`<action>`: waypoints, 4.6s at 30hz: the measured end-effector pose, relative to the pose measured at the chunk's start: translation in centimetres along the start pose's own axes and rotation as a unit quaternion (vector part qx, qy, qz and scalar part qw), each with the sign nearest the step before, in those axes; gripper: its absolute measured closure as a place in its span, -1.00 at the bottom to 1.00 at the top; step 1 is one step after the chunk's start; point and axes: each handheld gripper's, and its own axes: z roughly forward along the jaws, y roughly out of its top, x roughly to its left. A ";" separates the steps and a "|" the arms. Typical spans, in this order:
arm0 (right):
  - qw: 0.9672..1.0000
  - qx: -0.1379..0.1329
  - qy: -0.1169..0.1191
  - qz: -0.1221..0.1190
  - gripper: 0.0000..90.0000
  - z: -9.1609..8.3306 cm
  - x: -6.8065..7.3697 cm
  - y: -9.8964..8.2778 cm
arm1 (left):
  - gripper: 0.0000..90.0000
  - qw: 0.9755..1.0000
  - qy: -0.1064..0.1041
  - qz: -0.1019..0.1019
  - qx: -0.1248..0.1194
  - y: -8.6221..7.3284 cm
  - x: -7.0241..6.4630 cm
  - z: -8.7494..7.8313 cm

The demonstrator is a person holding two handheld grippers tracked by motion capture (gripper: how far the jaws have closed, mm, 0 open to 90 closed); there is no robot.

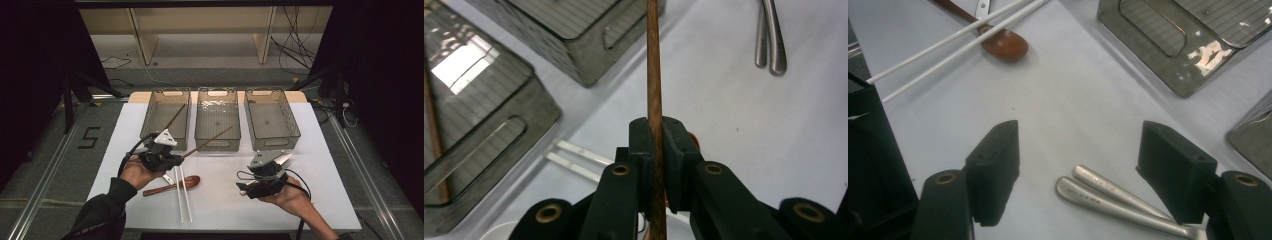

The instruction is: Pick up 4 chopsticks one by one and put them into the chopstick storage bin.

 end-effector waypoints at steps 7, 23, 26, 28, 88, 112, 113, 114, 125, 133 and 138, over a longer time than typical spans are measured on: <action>1.000 -0.008 -0.001 0.015 -0.33 -0.4 0.1 -0.7 | 0.86 0.999 0.027 -0.041 -0.017 -0.1 2.5 -1.1; 0.999 -0.021 0.001 0.026 -0.40 -0.7 0.3 -1.3 | 0.86 0.991 0.069 -0.109 -0.035 0.1 7.2 -1.9; 0.999 -0.020 0.002 0.028 -0.42 -0.7 0.3 -1.3 | 0.86 0.989 0.070 -0.128 -0.038 0.0 8.2 -1.5; 0.999 -0.019 0.003 0.029 -0.44 -0.7 0.4 -1.3 | 0.86 0.987 0.073 -0.138 -0.040 0.1 8.7 -1.3; 1.000 -0.013 0.017 0.023 -0.42 -0.7 0.6 -1.1 | -0.22 0.970 0.074 -0.228 -0.039 1.8 11.0 -0.2; 1.000 -0.011 0.016 0.021 -0.43 -0.7 0.7 -1.0 | -0.61 0.971 0.055 -0.230 0.030 -2.7 2.7 -0.4; 1.000 -0.012 0.016 0.021 -0.43 -0.7 0.7 -1.0 | -0.61 0.970 0.056 -0.233 0.029 -2.9 2.5 -0.3; 1.000 -0.012 0.016 0.021 -0.43 -0.7 0.7 -1.0 | -0.61 0.970 0.056 -0.235 0.032 -3.1 2.1 -0.2; 1.000 -0.013 0.014 0.019 -0.43 -0.8 0.8 -1.0 | -0.65 0.975 0.050 -0.207 0.059 -3.8 -0.7 1.0; 1.000 -0.013 0.013 0.020 -0.43 -0.7 0.8 -1.0 | -0.65 0.977 0.049 -0.196 0.073 -4.1 -1.9 1.4; 1.000 -0.013 0.013 0.020 -0.43 -0.7 0.8 -1.0 | -0.64 0.977 0.048 -0.190 0.085 -4.4 -2.5 1.7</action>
